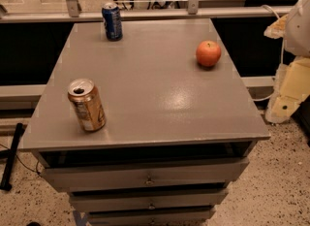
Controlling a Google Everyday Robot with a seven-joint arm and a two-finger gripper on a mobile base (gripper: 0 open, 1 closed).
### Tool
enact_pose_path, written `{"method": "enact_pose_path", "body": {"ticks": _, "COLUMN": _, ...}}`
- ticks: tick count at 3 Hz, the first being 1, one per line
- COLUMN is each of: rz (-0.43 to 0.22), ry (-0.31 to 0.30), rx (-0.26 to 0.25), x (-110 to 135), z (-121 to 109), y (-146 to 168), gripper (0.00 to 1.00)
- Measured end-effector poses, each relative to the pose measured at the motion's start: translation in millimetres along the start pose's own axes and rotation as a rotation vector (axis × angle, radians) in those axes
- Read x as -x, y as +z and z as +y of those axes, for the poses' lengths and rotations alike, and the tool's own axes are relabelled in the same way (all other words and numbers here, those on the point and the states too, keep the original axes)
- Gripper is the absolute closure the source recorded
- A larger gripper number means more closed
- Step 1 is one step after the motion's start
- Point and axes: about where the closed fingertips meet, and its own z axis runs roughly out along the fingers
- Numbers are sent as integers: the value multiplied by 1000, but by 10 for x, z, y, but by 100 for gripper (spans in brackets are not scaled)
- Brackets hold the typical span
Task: Move orange can near pepsi can
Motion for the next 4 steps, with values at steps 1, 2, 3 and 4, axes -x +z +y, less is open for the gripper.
{"method": "enact_pose_path", "body": {"ticks": 1, "rz": 0, "ry": 0, "rx": 0, "x": 0, "z": 0, "y": 0, "gripper": 0}}
{"method": "enact_pose_path", "body": {"ticks": 2, "rz": -44, "ry": -18, "rx": 10, "x": 22, "z": -7, "y": -74, "gripper": 0}}
{"method": "enact_pose_path", "body": {"ticks": 3, "rz": -169, "ry": -24, "rx": 22, "x": 236, "z": 102, "y": -98, "gripper": 0}}
{"method": "enact_pose_path", "body": {"ticks": 4, "rz": -347, "ry": -57, "rx": 50, "x": 738, "z": 300, "y": -177, "gripper": 0}}
